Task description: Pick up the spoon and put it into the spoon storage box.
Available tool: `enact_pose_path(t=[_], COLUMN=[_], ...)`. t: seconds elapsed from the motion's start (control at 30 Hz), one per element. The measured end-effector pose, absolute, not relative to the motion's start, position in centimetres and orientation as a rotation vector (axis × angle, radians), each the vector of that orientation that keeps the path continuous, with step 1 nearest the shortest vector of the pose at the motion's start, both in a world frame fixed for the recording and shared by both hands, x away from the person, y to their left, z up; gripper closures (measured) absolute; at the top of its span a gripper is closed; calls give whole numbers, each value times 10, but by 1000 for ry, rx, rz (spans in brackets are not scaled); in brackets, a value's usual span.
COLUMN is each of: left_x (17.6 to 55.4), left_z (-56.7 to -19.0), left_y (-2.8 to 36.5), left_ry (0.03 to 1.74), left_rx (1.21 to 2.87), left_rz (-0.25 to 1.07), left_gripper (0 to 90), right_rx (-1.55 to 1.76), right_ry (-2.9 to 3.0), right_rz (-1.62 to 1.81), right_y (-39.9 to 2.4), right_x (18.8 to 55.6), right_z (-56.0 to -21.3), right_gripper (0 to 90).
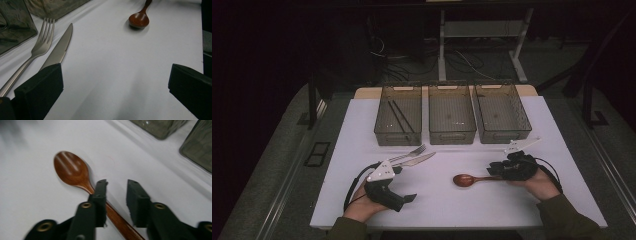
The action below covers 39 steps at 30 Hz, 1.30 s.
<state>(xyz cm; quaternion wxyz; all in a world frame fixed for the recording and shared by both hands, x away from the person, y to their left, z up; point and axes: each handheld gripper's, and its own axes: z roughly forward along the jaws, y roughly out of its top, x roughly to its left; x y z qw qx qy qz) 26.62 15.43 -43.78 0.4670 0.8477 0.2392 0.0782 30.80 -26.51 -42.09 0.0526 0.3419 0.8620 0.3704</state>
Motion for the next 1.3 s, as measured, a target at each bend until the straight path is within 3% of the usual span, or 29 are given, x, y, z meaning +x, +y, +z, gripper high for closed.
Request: enact_pose_path(t=[0.23,0.43,0.8,1.3], left_x=[267,268,267,267], left_z=[-439,-439,-440,-441], left_y=[154,154,152,151], left_ry=[594,589,587,588], left_rx=[2069,2072,2082,2081], left_rz=[186,183,180,175], left_gripper=[0,0,0,0], right_rx=[1059,1034,977,958], right_ry=[2612,2630,2690,2744], right_rz=[1287,1330,1253,1147], right_y=[-255,-235,-203,-196], right_x=[302,301,304,309], right_z=[-416,-420,-432,-443], right_gripper=[386,329,352,418])
